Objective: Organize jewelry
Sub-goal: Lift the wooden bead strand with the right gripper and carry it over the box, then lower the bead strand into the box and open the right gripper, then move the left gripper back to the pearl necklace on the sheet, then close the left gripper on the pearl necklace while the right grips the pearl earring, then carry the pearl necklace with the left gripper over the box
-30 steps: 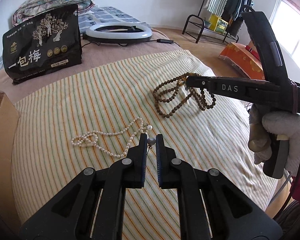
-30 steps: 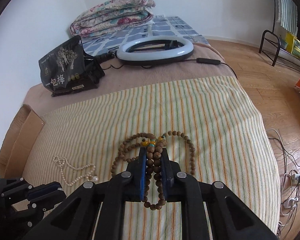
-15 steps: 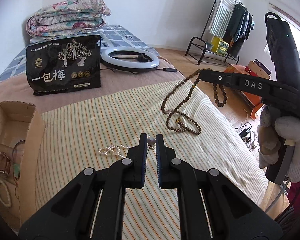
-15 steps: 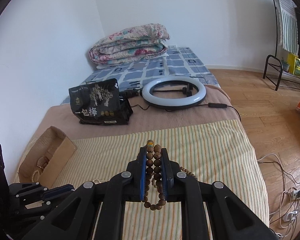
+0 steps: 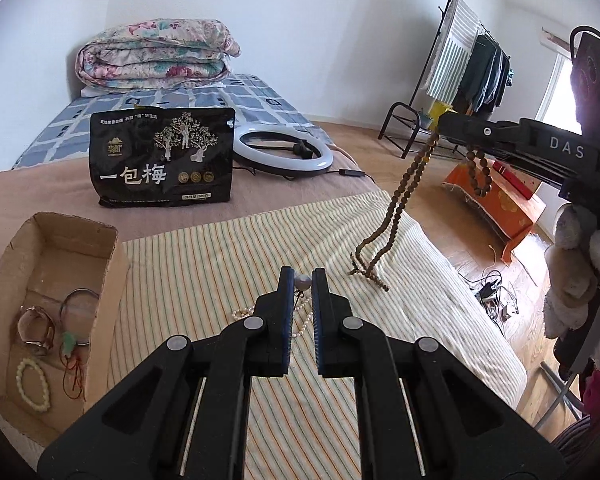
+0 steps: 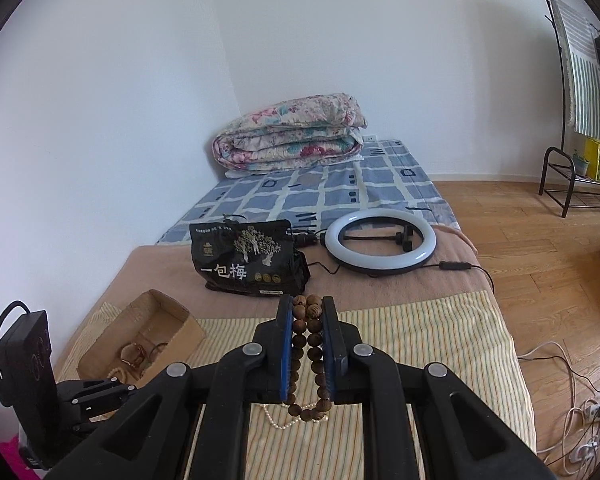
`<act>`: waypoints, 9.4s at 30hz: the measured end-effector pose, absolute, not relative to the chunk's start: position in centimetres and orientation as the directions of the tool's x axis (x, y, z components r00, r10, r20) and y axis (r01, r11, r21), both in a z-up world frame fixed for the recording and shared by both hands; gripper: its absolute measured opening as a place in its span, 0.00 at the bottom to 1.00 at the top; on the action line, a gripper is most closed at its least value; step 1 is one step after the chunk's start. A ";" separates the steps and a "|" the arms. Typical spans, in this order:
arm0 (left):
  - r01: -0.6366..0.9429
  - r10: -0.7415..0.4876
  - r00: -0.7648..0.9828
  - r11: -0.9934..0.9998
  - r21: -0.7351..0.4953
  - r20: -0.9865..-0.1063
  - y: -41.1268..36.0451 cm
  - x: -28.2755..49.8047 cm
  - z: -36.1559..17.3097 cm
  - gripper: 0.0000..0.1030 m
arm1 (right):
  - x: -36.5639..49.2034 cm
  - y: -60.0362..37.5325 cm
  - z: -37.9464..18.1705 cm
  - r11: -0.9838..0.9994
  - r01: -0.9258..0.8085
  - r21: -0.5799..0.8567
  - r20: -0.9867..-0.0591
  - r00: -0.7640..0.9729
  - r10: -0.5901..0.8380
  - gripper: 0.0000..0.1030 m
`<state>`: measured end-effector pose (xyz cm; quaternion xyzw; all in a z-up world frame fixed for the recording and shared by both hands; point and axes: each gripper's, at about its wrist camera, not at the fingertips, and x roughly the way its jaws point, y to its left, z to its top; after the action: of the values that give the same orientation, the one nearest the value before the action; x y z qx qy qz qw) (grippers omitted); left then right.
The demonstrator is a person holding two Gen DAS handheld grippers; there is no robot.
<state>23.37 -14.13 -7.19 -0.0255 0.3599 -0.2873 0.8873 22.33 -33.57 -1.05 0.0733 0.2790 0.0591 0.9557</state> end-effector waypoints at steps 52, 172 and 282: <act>0.164 -0.283 0.736 0.956 -0.243 -0.615 7.7 22.0 -5.6 0.06 | 25.1 -10.3 5.5 0.828 -0.461 0.320 -0.302 0.779 0.550 0.11; 0.331 -0.303 0.444 0.930 -0.160 -0.843 -20.0 31.7 -21.9 0.34 | 25.5 -34.9 -21.7 0.985 -0.162 0.057 -0.836 0.531 0.136 0.68; -0.111 -0.075 0.675 0.973 -0.201 -0.734 11.7 28.3 -9.5 0.05 | 29.0 -6.0 -12.8 0.820 -0.548 0.166 -0.684 0.535 0.496 0.06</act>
<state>28.32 11.72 -9.48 -0.1153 0.4033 0.0099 0.9077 29.00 -6.03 -12.78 -0.0342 0.3790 0.2984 0.8753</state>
